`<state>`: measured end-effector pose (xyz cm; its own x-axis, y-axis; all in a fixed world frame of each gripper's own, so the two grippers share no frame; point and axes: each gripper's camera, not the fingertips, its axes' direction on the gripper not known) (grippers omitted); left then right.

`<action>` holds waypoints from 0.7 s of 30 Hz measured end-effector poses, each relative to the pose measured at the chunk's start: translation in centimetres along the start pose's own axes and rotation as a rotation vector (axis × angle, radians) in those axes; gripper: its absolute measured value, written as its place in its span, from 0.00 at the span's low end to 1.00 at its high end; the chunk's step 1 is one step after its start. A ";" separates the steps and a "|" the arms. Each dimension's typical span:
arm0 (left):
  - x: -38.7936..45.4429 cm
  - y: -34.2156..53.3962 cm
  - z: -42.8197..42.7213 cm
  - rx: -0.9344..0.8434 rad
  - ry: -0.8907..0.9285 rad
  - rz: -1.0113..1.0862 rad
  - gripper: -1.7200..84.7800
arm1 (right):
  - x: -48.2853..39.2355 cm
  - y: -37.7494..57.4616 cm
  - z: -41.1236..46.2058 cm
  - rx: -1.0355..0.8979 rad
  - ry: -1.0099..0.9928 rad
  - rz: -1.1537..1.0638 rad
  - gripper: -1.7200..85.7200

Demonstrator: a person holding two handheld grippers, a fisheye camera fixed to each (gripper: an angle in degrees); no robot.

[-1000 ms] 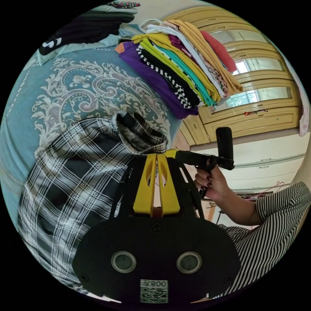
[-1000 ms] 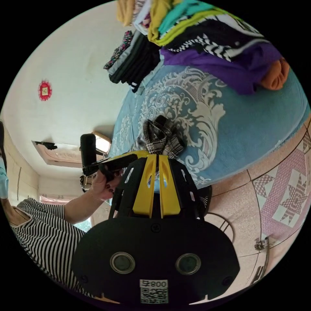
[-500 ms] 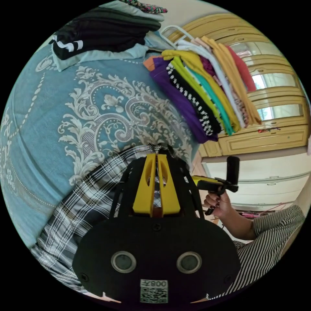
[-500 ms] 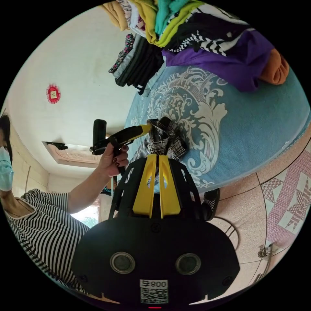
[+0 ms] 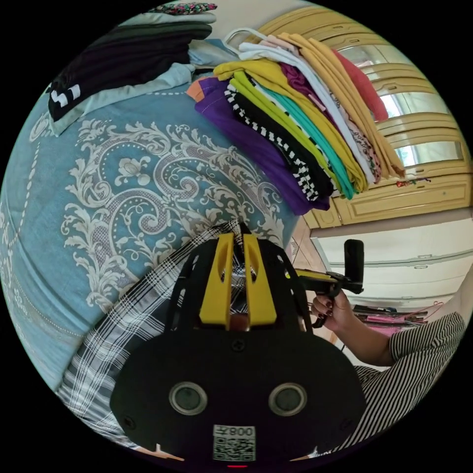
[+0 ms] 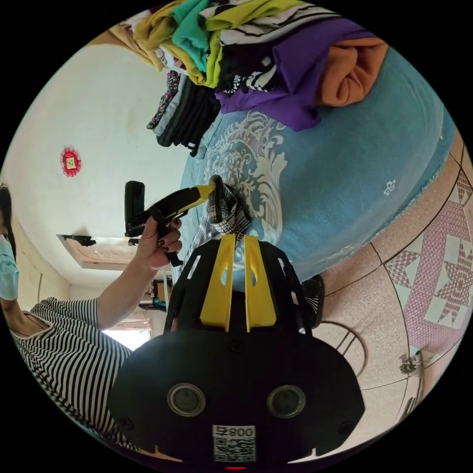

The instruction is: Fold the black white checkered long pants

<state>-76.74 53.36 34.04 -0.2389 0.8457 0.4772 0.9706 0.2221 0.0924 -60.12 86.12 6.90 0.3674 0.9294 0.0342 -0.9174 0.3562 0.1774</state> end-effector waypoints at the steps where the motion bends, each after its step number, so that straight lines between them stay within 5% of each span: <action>1: 0.3 0.0 -0.7 0.014 -0.004 0.009 0.07 | -0.1 -0.1 -0.2 0.005 0.008 0.004 0.07; 21: -0.4 -3.2 1.2 -0.149 -0.133 0.128 0.11 | -5.9 -5.2 3.5 -0.023 0.120 -0.046 0.12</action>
<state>-79.77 52.87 32.52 -0.1058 0.9212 0.3744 0.9843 0.0436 0.1709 -56.95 78.45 9.23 0.3893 0.9165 -0.0919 -0.9039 0.3993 0.1535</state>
